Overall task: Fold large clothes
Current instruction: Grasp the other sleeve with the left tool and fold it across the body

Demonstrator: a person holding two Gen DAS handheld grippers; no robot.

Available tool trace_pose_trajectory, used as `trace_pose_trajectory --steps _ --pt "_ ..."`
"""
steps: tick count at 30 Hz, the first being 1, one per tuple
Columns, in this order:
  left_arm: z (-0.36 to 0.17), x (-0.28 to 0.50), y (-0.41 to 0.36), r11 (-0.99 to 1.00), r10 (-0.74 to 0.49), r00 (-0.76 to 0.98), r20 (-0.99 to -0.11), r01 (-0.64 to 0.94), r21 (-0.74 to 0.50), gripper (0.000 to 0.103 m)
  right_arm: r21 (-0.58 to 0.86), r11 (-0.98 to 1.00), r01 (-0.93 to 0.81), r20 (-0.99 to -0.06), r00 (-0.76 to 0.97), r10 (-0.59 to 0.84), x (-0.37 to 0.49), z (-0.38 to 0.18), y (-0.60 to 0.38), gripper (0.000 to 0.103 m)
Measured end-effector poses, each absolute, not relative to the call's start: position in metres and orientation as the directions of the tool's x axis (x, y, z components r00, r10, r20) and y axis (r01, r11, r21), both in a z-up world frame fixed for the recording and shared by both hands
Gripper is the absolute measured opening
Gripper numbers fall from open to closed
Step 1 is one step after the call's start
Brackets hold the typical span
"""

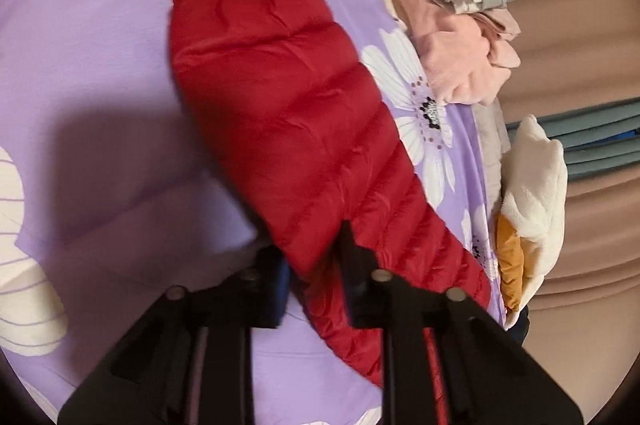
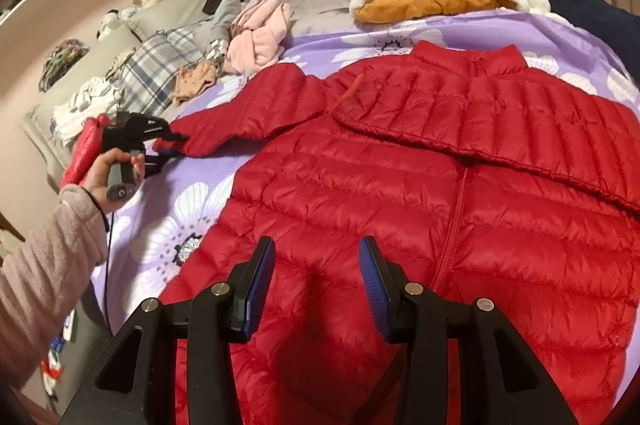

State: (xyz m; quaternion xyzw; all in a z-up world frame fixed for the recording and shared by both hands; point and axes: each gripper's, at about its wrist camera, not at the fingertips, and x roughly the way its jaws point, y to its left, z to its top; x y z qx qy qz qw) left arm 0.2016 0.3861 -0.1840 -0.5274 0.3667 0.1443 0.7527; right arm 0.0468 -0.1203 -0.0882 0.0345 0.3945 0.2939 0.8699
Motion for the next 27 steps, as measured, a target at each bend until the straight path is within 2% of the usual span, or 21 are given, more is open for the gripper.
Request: trace_pose_trajectory --steps 4,13,20,27 --pt "-0.165 0.196 0.382 0.482 -0.106 0.692 -0.714 -0.592 -0.646 0.012 0.295 0.830 -0.474 -0.671 0.515 0.533 0.046 -0.089 -0.122 0.044" --pt "-0.094 0.192 0.339 0.674 -0.027 0.738 -0.674 -0.485 -0.558 0.010 0.323 0.833 -0.449 -0.671 0.513 0.536 0.041 -0.088 -0.128 0.044" --pt "-0.043 0.190 0.261 0.829 -0.021 0.783 -0.621 -0.334 -0.448 0.009 0.354 0.837 -0.418 -0.655 0.528 0.541 0.035 -0.084 -0.144 0.044" --pt "-0.015 0.190 0.170 0.948 -0.019 0.796 -0.605 -0.177 -0.263 0.010 0.371 0.850 -0.375 -0.632 0.568 0.526 0.026 -0.079 -0.174 0.044"
